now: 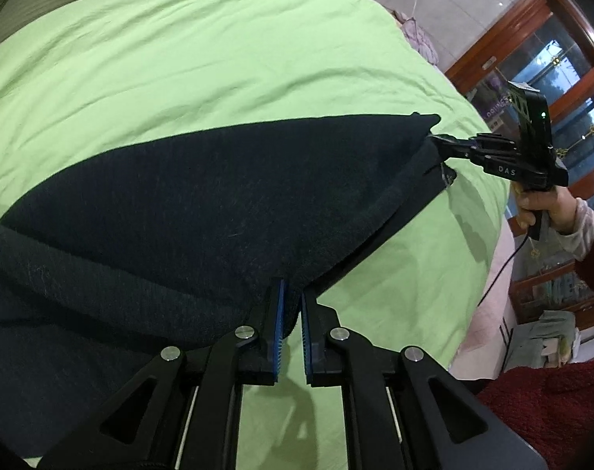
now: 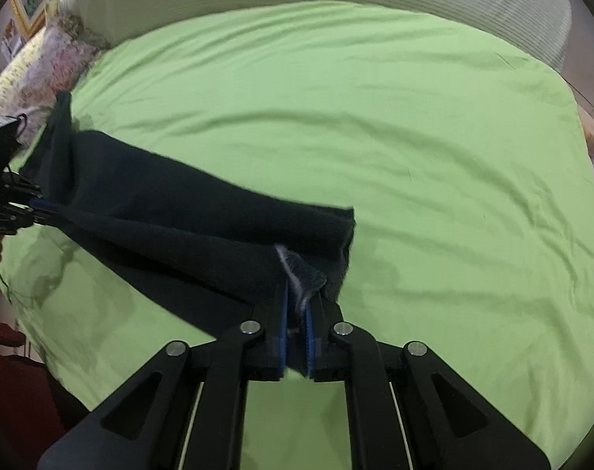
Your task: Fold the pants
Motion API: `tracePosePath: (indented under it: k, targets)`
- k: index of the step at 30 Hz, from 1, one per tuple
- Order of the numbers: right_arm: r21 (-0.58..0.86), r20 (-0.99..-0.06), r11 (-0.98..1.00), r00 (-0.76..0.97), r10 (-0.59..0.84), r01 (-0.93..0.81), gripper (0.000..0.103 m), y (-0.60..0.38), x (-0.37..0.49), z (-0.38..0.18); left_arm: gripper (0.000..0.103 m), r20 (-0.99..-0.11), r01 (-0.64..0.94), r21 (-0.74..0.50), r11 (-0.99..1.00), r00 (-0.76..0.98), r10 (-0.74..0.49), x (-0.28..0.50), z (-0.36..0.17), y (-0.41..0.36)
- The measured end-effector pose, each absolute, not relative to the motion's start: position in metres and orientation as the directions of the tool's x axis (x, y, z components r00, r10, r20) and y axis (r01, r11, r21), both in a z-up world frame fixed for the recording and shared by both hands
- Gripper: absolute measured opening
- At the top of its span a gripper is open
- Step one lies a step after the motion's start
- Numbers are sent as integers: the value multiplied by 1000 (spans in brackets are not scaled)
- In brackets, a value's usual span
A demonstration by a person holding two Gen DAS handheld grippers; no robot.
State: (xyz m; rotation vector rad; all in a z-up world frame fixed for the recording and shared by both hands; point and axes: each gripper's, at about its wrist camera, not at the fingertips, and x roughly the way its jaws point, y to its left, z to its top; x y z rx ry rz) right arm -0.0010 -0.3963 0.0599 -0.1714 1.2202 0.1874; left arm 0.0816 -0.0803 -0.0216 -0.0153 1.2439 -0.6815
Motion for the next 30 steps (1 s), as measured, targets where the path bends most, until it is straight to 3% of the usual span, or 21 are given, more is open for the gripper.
tracePosePath:
  k: [2,5,8,12,17,30]
  targets:
    - [-38,-943,977,331,34,-210,15,-398,-2,61,13,-870,457,-358,814,154,-469,82,-23,-80]
    - [-59,-936,986,352,-1,-153,37,-403,-3,68,28,-870,417,-373,829,153,-469,84,-20,-81]
    - [-33,-922,996,386,0,-80,40,-411,-7,82,50,-865,353,-396,848,167,-473,85,-12,-72]
    - [34,-895,999,445,42,-25,40,-412,-9,105,56,-858,252,-419,872,205,-472,80,-6,-49]
    - [99,-875,990,465,133,-97,40,-373,2,110,64,-879,60,-411,910,239,-412,87,-2,-5]
    - [273,-874,892,295,386,-361,41,-232,32,63,66,-901,-331,-418,846,273,-339,141,15,97]
